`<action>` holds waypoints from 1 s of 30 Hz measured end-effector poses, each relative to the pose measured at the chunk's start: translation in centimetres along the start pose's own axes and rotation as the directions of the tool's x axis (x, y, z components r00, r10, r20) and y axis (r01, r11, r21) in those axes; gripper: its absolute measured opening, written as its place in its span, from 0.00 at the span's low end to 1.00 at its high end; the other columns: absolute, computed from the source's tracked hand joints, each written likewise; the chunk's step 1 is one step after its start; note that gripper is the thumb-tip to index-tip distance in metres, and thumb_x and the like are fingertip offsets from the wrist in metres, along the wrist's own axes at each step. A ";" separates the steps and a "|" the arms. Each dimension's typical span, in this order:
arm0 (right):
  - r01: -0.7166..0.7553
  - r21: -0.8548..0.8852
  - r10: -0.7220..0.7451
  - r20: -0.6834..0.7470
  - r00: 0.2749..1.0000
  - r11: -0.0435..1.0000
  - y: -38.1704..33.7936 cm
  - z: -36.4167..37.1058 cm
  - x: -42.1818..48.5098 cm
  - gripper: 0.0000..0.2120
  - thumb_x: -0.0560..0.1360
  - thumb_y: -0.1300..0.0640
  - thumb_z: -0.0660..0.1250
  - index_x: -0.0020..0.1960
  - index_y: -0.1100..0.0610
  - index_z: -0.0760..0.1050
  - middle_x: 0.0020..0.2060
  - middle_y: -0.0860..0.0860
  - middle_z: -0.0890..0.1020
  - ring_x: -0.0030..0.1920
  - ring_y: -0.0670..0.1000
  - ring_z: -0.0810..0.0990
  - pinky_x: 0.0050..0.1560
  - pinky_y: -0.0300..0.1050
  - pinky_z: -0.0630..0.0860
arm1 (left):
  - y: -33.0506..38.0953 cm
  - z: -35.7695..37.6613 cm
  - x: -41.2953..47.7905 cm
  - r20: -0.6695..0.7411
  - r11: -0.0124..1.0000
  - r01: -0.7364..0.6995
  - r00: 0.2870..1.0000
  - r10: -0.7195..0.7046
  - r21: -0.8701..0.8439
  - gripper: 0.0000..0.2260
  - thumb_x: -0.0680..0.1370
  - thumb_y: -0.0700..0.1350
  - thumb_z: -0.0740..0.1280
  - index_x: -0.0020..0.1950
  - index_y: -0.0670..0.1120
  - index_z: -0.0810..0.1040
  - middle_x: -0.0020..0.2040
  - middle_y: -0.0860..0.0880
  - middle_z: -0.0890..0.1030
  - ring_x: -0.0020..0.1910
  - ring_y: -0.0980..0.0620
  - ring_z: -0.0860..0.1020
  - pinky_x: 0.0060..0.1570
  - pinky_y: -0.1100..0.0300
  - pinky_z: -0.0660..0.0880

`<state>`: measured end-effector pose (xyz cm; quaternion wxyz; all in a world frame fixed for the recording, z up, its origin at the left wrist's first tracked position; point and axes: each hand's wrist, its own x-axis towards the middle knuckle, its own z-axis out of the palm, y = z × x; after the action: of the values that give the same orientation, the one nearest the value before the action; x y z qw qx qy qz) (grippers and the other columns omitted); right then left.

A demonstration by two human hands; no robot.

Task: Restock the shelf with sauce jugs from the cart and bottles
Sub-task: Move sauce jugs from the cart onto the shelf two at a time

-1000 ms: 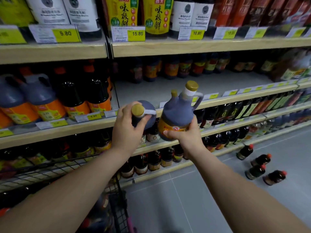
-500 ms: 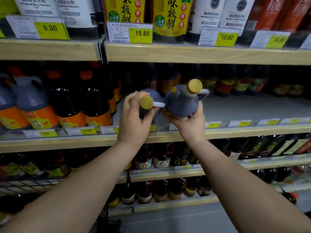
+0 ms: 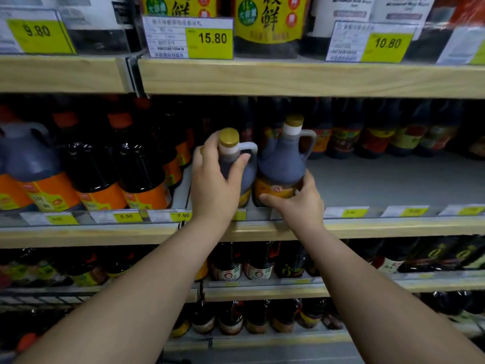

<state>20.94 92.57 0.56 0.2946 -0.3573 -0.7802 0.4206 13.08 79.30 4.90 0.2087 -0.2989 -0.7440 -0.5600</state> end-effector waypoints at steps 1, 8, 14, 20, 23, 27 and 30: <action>-0.008 -0.022 0.008 -0.001 1.000 1.000 0.1 0.2 0.2 0.45 0.60 0.43 0.79 0.72 0.49 0.62 0.63 0.49 0.78 0.63 0.57 0.76 0.61 0.53 0.74 | -0.2 0.1 0.4 0.010 0.999 0.006 1.000 -0.006 -0.038 0.26 0.75 0.49 0.71 0.70 0.46 0.67 0.63 0.50 0.72 0.60 0.59 0.69 0.52 0.83 0.59; -0.032 -0.100 0.031 -0.014 0.999 0.994 0.0 0.9 0.5 0.45 0.62 0.40 0.77 0.72 0.48 0.61 0.62 0.49 0.78 0.61 0.57 0.77 0.58 0.54 0.75 | -2.0 1.8 2.4 0.035 0.963 0.218 0.976 -0.215 -0.159 0.30 0.69 0.52 0.76 0.65 0.42 0.70 0.55 0.54 0.74 0.55 0.60 0.72 0.45 0.82 0.64; 0.004 -0.128 -0.002 0.014 1.000 0.992 0.0 1.0 0.4 0.45 0.65 0.42 0.77 0.74 0.51 0.57 0.65 0.51 0.76 0.63 0.57 0.75 0.59 0.53 0.74 | -4.4 3.3 4.0 0.102 0.956 0.277 0.958 -0.267 -0.097 0.37 0.68 0.60 0.72 0.71 0.45 0.67 0.67 0.47 0.75 0.66 0.50 0.73 0.64 0.53 0.71; 0.137 -0.138 -0.159 -0.165 0.973 0.981 0.3 1.7 -1.5 0.43 0.65 0.51 0.78 0.73 0.61 0.61 0.65 0.58 0.71 0.67 0.57 0.68 0.68 0.47 0.64 | -5.0 2.0 3.0 0.277 0.927 0.372 0.897 -0.345 -0.050 0.42 0.65 0.55 0.77 0.74 0.47 0.62 0.69 0.51 0.71 0.64 0.57 0.71 0.57 0.67 0.71; 0.225 -0.174 -0.264 -0.246 0.933 0.959 0.4 2.1 -3.3 0.33 0.68 0.57 0.74 0.69 0.64 0.65 0.61 0.60 0.71 0.64 0.58 0.67 0.64 0.43 0.61 | -6.0 1.3 1.8 0.339 0.916 0.392 0.853 -0.398 0.088 0.40 0.63 0.46 0.80 0.70 0.45 0.66 0.65 0.50 0.75 0.60 0.54 0.74 0.50 0.66 0.69; 0.405 -0.176 -0.427 -0.107 0.898 0.897 0.1 3.1 -4.7 0.22 0.70 0.62 0.68 0.63 0.64 0.72 0.56 0.59 0.74 0.59 0.56 0.71 0.62 0.47 0.67 | -6.3 0.8 1.9 0.323 0.921 0.346 0.863 -0.388 0.180 0.36 0.65 0.49 0.80 0.68 0.44 0.68 0.66 0.47 0.75 0.63 0.50 0.74 0.52 0.65 0.67; 0.472 -0.212 -0.433 0.205 0.878 0.856 -1.0 4.0 -5.1 0.21 0.73 0.63 0.65 0.66 0.61 0.73 0.61 0.57 0.77 0.63 0.55 0.73 0.65 0.49 0.69 | -6.8 -0.1 2.1 0.297 0.919 0.340 0.873 -0.387 0.201 0.37 0.65 0.50 0.79 0.69 0.45 0.68 0.66 0.47 0.75 0.64 0.48 0.74 0.55 0.63 0.68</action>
<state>20.48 86.26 -1.25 0.2776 -0.1657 -0.9096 0.2610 6.91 78.36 1.45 -0.0078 -0.2275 -0.8492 -0.4765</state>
